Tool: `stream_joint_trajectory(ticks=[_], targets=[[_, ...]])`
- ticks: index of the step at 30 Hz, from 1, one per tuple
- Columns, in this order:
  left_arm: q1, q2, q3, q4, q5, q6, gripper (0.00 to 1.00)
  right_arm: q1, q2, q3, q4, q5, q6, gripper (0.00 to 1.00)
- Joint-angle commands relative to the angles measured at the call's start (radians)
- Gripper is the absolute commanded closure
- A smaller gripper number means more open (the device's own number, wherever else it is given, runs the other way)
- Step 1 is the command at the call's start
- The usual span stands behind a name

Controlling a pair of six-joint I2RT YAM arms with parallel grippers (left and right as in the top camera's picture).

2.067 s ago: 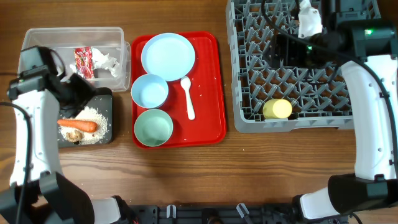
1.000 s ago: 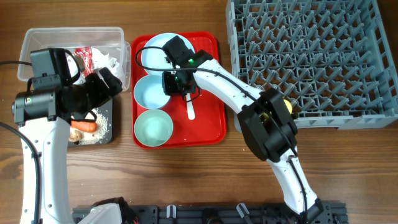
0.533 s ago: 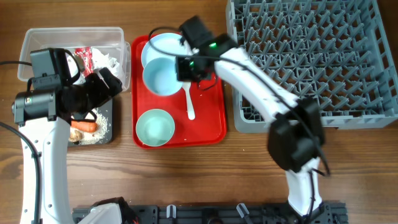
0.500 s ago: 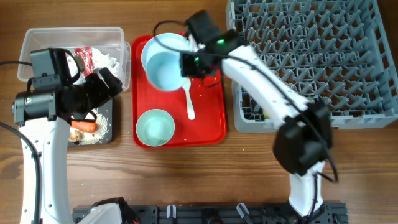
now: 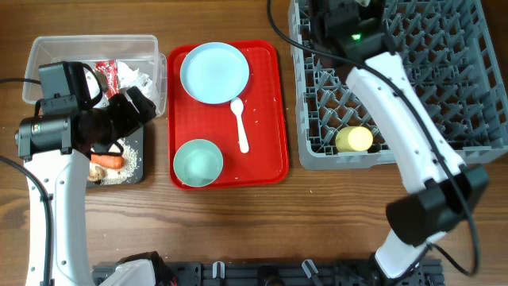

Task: Sort waste into correct bins and load items into the dishwasher rack
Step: 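Carry the blue bowl right and set it upright in the rack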

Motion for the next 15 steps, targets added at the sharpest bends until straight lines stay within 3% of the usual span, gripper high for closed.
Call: stream_joint_trajectory(ticks=[1, 5, 15], targets=[[0.003, -0.005, 0.013, 0.001, 0.001, 0.005, 0.00, -0.012, 0.133, 0.003, 0.171, 0.146, -0.400, 0.96], [0.003, -0.005, 0.013, 0.001, 0.001, 0.005, 0.00, -0.013, 0.275, 0.003, 0.347, 0.224, -0.681, 0.95], [0.003, -0.005, 0.013, 0.001, 0.001, 0.005, 0.00, -0.051, 0.389, 0.003, 0.367, 0.243, -0.698, 0.96]])
